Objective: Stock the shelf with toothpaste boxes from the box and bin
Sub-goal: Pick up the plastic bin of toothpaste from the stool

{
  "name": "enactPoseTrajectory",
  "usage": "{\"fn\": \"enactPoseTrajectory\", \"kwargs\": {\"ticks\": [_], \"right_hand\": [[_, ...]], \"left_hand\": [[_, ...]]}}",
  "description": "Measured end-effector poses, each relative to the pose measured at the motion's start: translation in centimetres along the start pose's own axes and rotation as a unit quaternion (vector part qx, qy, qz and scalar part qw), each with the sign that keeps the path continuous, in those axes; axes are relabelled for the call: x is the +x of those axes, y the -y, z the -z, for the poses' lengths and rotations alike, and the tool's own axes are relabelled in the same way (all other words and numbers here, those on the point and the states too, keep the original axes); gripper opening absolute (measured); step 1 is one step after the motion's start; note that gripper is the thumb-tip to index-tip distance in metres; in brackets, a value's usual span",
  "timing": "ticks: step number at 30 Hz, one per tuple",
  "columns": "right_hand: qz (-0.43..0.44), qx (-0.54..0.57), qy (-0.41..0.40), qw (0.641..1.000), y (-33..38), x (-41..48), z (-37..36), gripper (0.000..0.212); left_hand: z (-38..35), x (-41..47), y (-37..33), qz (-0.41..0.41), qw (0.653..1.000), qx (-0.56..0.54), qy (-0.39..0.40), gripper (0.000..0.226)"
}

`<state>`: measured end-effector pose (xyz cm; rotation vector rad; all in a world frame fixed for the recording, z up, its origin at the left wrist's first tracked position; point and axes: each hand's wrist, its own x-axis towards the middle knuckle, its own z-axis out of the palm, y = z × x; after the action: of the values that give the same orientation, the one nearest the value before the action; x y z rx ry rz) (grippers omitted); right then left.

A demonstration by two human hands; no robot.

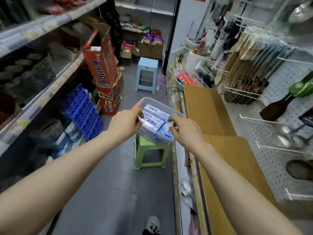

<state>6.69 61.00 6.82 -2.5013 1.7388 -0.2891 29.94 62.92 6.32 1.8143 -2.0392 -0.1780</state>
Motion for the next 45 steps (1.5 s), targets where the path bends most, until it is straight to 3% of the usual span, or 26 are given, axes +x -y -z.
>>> {"fn": "enactPoseTrajectory", "kwargs": {"ticks": [6,16,27,32,37,41,45], "right_hand": [[0.017,-0.006,0.032,0.999,-6.1,11.7,-2.2,0.032],[-0.001,0.008,0.118,0.993,-10.5,26.4,-9.7,0.036],[-0.031,0.034,0.180,0.983,-13.7,37.6,-19.1,0.050],[-0.034,0.025,0.218,0.975,-16.6,42.0,-24.4,0.056],[-0.047,-0.017,0.257,0.965,-19.6,44.9,-29.3,0.057],[-0.033,-0.025,0.313,0.949,-21.0,44.7,-32.0,0.060],[-0.006,-0.033,0.301,0.953,-21.3,44.5,-32.3,0.063]], "left_hand": [[-5.1,8.7,2.0,0.055,0.998,-0.003,0.007,0.023],[-12.5,22.1,9.9,0.142,0.987,-0.020,0.066,0.022],[-21.3,26.7,16.7,0.220,0.960,-0.002,0.174,0.023],[-25.9,26.8,17.2,0.308,0.923,-0.011,0.231,0.031],[-31.4,26.1,16.4,0.407,0.877,-0.066,0.247,0.052],[-34.0,25.7,15.2,0.488,0.840,-0.099,0.216,0.053],[-34.8,25.5,14.3,0.559,0.799,-0.164,0.146,0.045]]}}
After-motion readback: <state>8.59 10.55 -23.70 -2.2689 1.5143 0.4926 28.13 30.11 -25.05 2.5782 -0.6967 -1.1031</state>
